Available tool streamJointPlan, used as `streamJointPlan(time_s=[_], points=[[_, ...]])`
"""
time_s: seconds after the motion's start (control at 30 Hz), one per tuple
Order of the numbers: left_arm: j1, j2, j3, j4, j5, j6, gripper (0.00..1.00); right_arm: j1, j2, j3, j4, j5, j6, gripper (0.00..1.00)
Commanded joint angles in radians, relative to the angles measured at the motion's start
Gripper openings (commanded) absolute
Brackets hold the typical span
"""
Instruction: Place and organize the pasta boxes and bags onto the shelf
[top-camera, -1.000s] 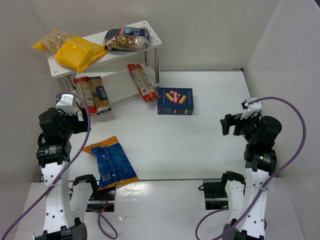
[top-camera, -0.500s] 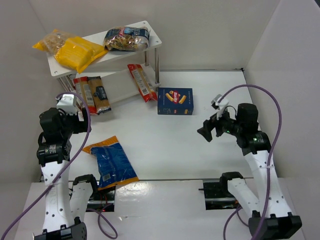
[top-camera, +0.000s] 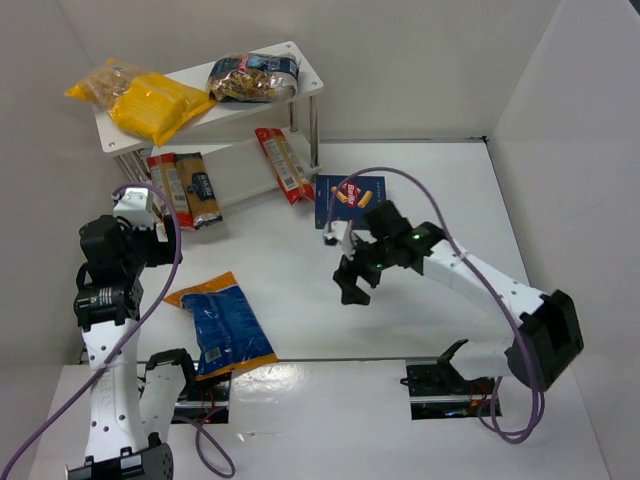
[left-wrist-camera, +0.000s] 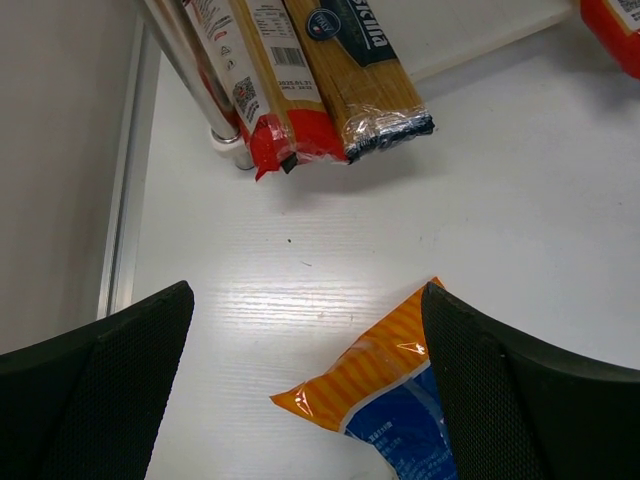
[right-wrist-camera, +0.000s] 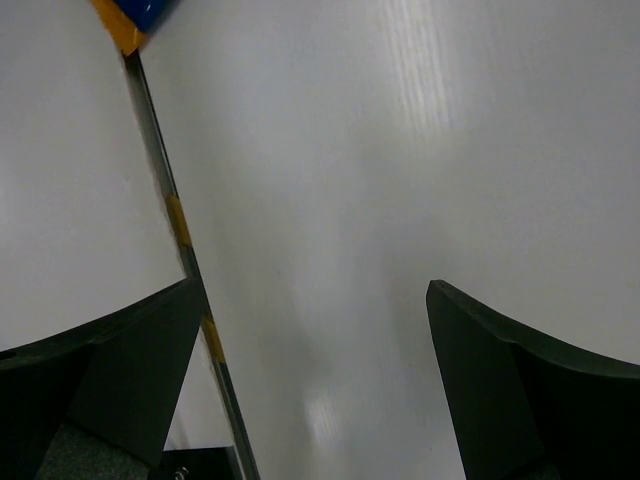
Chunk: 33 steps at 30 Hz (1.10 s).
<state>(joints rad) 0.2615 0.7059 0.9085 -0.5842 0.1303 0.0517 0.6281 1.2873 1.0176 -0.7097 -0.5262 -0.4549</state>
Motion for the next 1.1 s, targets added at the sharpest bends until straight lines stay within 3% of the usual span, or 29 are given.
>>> streamJointPlan(time_s=[0.0, 0.17, 0.4, 0.63, 1.07], points=[[0.005, 0.006, -0.005, 0.032, -0.038, -0.006, 1.0, 0.108, 0.07, 0.065, 0.041, 0.043, -0.027, 1.0], [0.03, -0.034, -0.014, 0.053, -0.127, -0.035, 1.0, 0.312, 0.199, 0.111, 0.196, 0.192, -0.005, 1.0], [0.171, -0.083, -0.023, 0.075, -0.21, -0.062, 1.0, 0.588, 0.369, 0.183, 0.34, 0.432, -0.04, 1.0], [0.24, -0.083, -0.023, 0.075, -0.219, -0.072, 1.0, 0.671, 0.553, 0.297, 0.391, 0.494, -0.051, 1.0], [0.24, -0.051, -0.023, 0.075, -0.219, -0.072, 1.0, 0.7, 0.553, 0.386, 0.362, 0.404, 0.013, 1.0]])
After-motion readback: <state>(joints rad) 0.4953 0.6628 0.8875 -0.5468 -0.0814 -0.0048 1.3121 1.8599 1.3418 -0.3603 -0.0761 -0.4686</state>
